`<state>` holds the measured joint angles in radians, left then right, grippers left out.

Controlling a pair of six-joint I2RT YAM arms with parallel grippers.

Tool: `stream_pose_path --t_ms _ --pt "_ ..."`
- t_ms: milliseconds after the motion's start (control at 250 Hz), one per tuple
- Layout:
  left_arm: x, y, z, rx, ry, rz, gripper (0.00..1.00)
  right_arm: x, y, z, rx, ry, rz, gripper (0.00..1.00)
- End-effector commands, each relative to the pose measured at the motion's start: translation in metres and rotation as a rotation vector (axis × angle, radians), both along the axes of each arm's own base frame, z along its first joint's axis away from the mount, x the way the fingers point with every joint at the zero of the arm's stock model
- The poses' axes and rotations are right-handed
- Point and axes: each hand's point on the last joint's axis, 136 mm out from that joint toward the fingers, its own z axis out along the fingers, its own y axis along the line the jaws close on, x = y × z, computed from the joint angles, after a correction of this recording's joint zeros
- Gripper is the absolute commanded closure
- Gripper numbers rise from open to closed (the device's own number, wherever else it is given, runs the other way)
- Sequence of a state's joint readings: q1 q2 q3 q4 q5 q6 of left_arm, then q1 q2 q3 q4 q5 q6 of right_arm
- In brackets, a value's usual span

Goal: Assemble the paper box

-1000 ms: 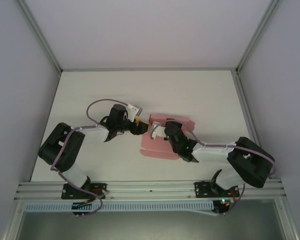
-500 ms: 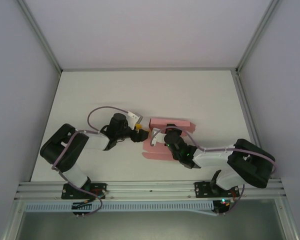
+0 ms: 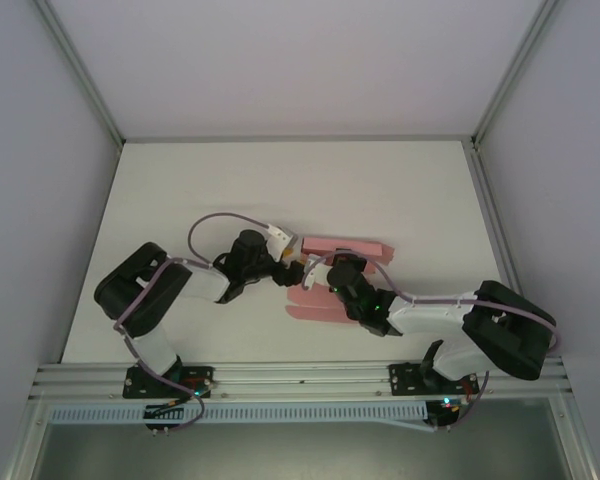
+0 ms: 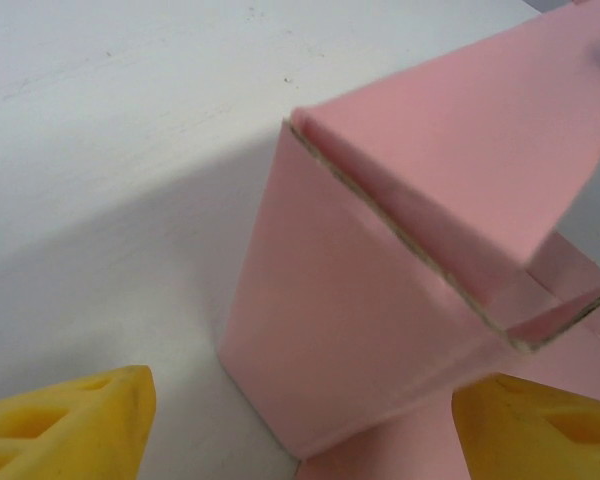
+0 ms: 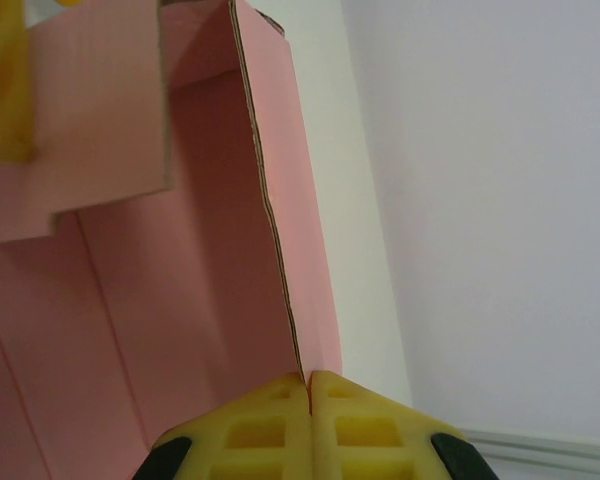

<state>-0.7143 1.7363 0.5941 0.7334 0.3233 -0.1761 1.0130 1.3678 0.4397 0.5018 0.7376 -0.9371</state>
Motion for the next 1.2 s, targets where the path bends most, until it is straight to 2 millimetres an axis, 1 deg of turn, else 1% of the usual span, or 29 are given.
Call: stream_pose_path --t_ms 0,104,148,216,331,383,427,551,639,667,711,759,791,870,958,994,1078,1126,1194 --pt "0.018 -0.015 0.023 -0.050 -0.082 0.005 0.28 -0.013 -0.002 -0.032 -0.045 0.120 0.023 1.00" --pt "0.026 -0.015 0.025 -0.039 -0.093 0.033 0.44 -0.011 -0.002 -0.035 -0.033 0.104 0.013 1.00" --pt "0.029 -0.012 0.022 -0.024 -0.094 0.059 0.48 -0.011 -0.003 -0.036 -0.032 0.100 0.011 1.00" --pt "0.034 -0.008 0.015 0.002 -0.091 0.096 0.50 -0.011 -0.002 -0.037 -0.031 0.107 0.012 1.00" --pt "0.044 -0.002 0.007 0.045 -0.086 0.160 0.62 -0.011 -0.001 -0.038 -0.026 0.116 0.013 1.00" --pt "0.048 0.001 0.003 0.083 -0.093 0.197 0.65 -0.011 -0.002 -0.037 -0.021 0.114 0.008 1.00" --pt "0.050 0.005 -0.001 0.120 -0.107 0.230 0.70 -0.011 -0.001 -0.036 -0.011 0.112 0.007 1.00" --pt "0.053 0.013 -0.007 0.184 -0.130 0.301 0.77 -0.012 -0.001 -0.034 0.018 0.120 0.005 1.00" --pt "0.058 0.022 -0.014 0.220 -0.135 0.352 0.86 -0.014 -0.002 -0.034 0.029 0.133 0.003 1.00" --pt "0.061 0.027 -0.015 0.235 -0.141 0.387 0.85 -0.014 -0.003 -0.035 0.025 0.135 0.000 1.00" --pt "0.066 0.037 -0.017 0.257 -0.146 0.454 0.93 -0.014 -0.004 -0.035 0.023 0.136 -0.006 1.00" --pt "0.069 0.045 -0.018 0.281 -0.163 0.498 0.96 -0.014 -0.006 -0.035 0.021 0.135 -0.013 1.00" --pt "0.071 0.051 -0.018 0.289 -0.171 0.538 1.00 -0.014 -0.006 -0.035 0.026 0.137 -0.015 1.00" --pt "0.072 0.059 -0.019 0.307 -0.187 0.575 1.00 -0.012 -0.008 -0.033 0.047 0.145 -0.030 1.00" --pt "0.069 0.059 -0.022 0.326 -0.216 0.561 1.00 -0.010 -0.011 -0.033 0.055 0.156 -0.047 1.00" --pt "0.069 0.060 -0.024 0.343 -0.225 0.560 0.91 -0.009 -0.013 -0.033 0.061 0.157 -0.058 1.00" --pt "0.065 0.060 -0.031 0.375 -0.244 0.533 0.82 -0.008 -0.015 -0.034 0.062 0.169 -0.068 1.00" --pt "0.062 0.059 -0.032 0.351 -0.239 0.517 0.79 -0.007 -0.015 -0.034 0.064 0.171 -0.069 1.00" --pt "0.058 0.054 -0.036 0.321 -0.222 0.470 0.72 -0.007 -0.015 -0.035 0.062 0.177 -0.068 1.00"
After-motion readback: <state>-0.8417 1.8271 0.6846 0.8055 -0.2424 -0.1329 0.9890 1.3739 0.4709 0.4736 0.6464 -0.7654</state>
